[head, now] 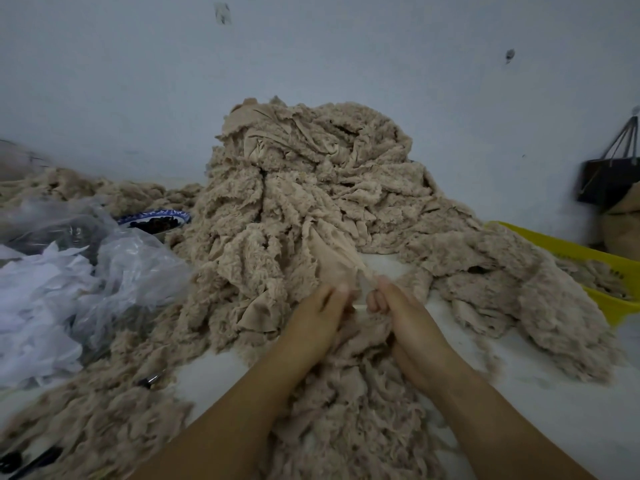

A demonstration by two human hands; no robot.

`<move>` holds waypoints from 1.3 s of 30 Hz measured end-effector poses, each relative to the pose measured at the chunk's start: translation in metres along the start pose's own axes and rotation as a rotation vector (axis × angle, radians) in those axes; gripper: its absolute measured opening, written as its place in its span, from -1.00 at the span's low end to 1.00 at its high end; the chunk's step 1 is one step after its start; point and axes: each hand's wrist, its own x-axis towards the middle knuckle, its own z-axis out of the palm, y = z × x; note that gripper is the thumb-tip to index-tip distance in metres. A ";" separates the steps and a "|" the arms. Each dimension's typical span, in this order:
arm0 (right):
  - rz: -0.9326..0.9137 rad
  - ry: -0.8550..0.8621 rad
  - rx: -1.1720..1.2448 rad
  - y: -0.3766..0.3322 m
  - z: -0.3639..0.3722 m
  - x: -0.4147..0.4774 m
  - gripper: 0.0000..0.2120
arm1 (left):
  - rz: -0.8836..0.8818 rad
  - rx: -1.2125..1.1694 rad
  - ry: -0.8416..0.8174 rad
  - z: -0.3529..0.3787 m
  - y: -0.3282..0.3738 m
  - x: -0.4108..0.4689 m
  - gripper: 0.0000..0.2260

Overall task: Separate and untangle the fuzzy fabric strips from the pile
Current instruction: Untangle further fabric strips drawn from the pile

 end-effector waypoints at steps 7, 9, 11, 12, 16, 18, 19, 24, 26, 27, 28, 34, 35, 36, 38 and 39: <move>-0.127 -0.257 -0.495 0.007 0.013 -0.013 -0.54 | -0.387 -1.227 -0.125 -0.024 -0.009 0.023 -0.72; -0.133 -0.266 -0.524 0.010 0.013 -0.012 -0.54 | -0.441 -1.152 0.001 -0.021 -0.011 0.026 -0.77; -0.081 -0.210 -0.380 0.010 0.007 -0.008 -0.55 | -0.443 -1.206 0.156 -0.027 -0.014 0.029 -0.80; -0.041 -0.160 -0.241 0.008 0.001 -0.006 -0.55 | -0.410 -1.276 0.232 -0.035 -0.017 0.031 -0.80; 0.090 0.153 0.295 0.000 -0.029 0.010 -0.47 | -0.280 -1.437 0.393 -0.072 -0.026 0.033 -0.81; 0.109 0.238 0.311 0.002 -0.032 0.013 -0.43 | -0.284 -1.419 0.361 -0.073 -0.025 0.029 -0.66; 0.104 0.239 0.272 0.003 -0.029 0.013 -0.42 | -0.277 -1.385 0.329 -0.069 -0.025 0.027 -0.60; 0.038 0.166 0.101 0.001 -0.013 0.003 -0.42 | -0.221 -1.256 0.205 -0.051 -0.008 0.019 -0.74; 0.019 0.144 0.096 -0.003 -0.013 0.001 -0.45 | -0.206 -1.293 0.149 -0.046 -0.004 0.017 -0.63; 0.000 0.128 0.068 -0.004 -0.012 -0.001 -0.48 | -0.218 -1.240 0.101 -0.043 -0.002 0.015 -0.61; -0.022 0.107 0.008 -0.004 -0.011 -0.003 -0.51 | -0.241 -1.111 0.050 -0.037 -0.001 0.013 -0.57; -0.055 -0.183 -0.459 0.001 0.005 -0.018 -0.52 | -0.215 -0.608 -0.194 -0.004 -0.001 0.002 -0.70; -0.063 -0.221 -0.518 0.000 0.009 -0.021 -0.53 | -0.230 -0.634 -0.168 -0.004 -0.001 0.002 -0.75; -0.072 -0.233 -0.553 -0.001 0.011 -0.022 -0.58 | -0.249 -0.699 -0.138 -0.007 -0.001 0.003 -0.80; -0.092 -0.198 -0.579 0.001 0.010 -0.021 -0.64 | -0.266 -0.872 -0.102 -0.012 0.000 0.006 -0.87; -0.101 -0.159 -0.578 0.001 0.008 -0.019 -0.65 | -0.271 -0.930 -0.078 -0.016 0.000 0.008 -0.88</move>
